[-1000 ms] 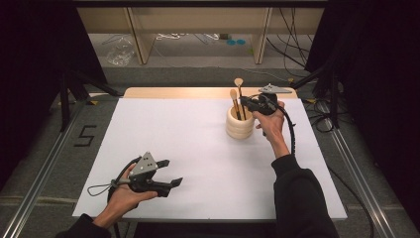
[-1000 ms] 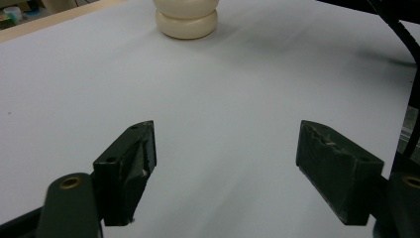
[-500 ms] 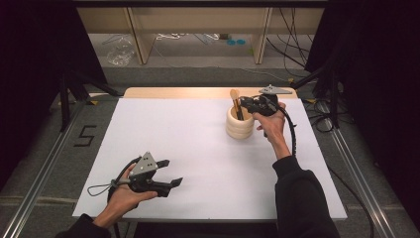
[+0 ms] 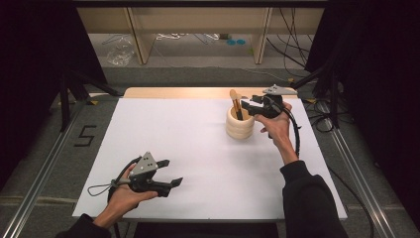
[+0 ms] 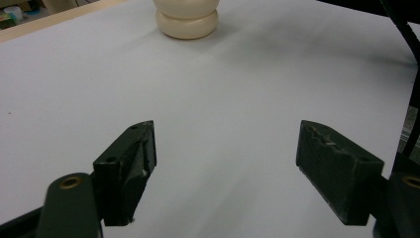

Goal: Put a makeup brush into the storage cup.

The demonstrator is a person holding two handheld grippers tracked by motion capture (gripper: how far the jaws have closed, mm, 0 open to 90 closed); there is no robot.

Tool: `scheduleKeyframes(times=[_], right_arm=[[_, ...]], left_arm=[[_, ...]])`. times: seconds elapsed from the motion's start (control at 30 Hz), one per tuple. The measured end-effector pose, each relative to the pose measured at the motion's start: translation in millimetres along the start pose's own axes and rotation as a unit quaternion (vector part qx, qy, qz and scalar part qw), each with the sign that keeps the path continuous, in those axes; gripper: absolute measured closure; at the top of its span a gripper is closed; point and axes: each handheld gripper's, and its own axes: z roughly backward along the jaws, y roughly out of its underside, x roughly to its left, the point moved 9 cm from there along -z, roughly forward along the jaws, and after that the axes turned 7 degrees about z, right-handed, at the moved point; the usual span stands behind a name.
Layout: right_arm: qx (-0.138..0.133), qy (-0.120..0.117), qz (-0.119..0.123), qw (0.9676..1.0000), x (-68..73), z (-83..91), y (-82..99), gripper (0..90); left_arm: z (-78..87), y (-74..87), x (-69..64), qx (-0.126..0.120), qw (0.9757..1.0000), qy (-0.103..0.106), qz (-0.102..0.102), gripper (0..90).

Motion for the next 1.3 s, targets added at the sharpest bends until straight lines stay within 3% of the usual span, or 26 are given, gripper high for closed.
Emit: scheduleKeyframes(times=[0.13,0.17,0.23,0.3,0.37,0.43,0.5,0.57,0.67,0.7,0.83,0.93,1.1,1.3], right_arm=[[-0.002,-0.001,0.000,1.0000,2.1,5.6,-1.0,38.5],[0.003,-0.002,-0.005,1.0000,3.5,7.2,-0.4,37.9],[-0.002,0.002,0.002,1.0000,3.8,9.3,-1.8,36.6],[0.000,0.000,0.006,1.0000,5.8,11.9,-2.3,35.6],[-0.004,-0.002,0.003,1.0000,8.2,14.8,-3.8,35.1],[-0.009,-0.004,0.002,1.0000,9.9,18.9,-5.5,34.7],[-0.015,-0.004,0.001,0.9999,11.0,22.4,-7.4,34.6],[-0.017,-0.005,0.001,0.9998,12.9,27.3,-8.1,34.3],[-0.015,-0.008,0.004,0.9998,17.1,34.1,-6.6,33.6],[-0.019,-0.007,0.008,0.9998,18.2,35.6,-6.3,33.4],[-0.012,-0.009,0.014,0.9998,23.3,43.6,-2.0,32.5],[-0.010,-0.014,0.007,0.9998,28.6,48.1,0.3,31.8],[-0.020,-0.015,0.018,0.9995,34.6,52.1,1.1,30.1],[-0.010,-0.022,0.012,0.9996,44.2,56.9,5.7,27.4]], left_arm=[[0.2,-0.3,0.4,-0.001,1.0000,0.000,-0.003,23.7],[0.0,0.2,-0.6,-0.001,1.0000,-0.001,0.008,23.7],[0.4,-0.4,0.2,0.000,1.0000,0.002,-0.004,23.7],[0.3,0.2,-0.7,-0.001,0.9999,0.000,0.010,23.7],[0.4,0.0,-0.6,-0.002,0.9999,0.001,0.011,23.7],[0.9,-0.8,0.9,-0.002,1.0000,-0.002,-0.003,23.7],[0.9,-0.2,-0.5,-0.002,0.9999,-0.003,0.010,23.7],[1.0,-0.2,-0.6,-0.002,0.9999,-0.003,0.009,23.6],[1.3,-1.0,0.6,-0.003,1.0000,-0.003,-0.002,23.7],[1.3,-0.4,-0.4,-0.003,0.9999,-0.004,0.009,23.7],[1.5,-1.1,0.2,-0.004,1.0000,-0.003,0.002,23.7],[1.5,-0.8,-0.5,-0.004,1.0000,-0.004,0.008,23.7],[1.5,-0.8,-0.6,-0.004,1.0000,-0.004,0.008,23.6],[1.5,-0.8,-0.7,-0.004,0.9999,-0.004,0.008,23.5]])
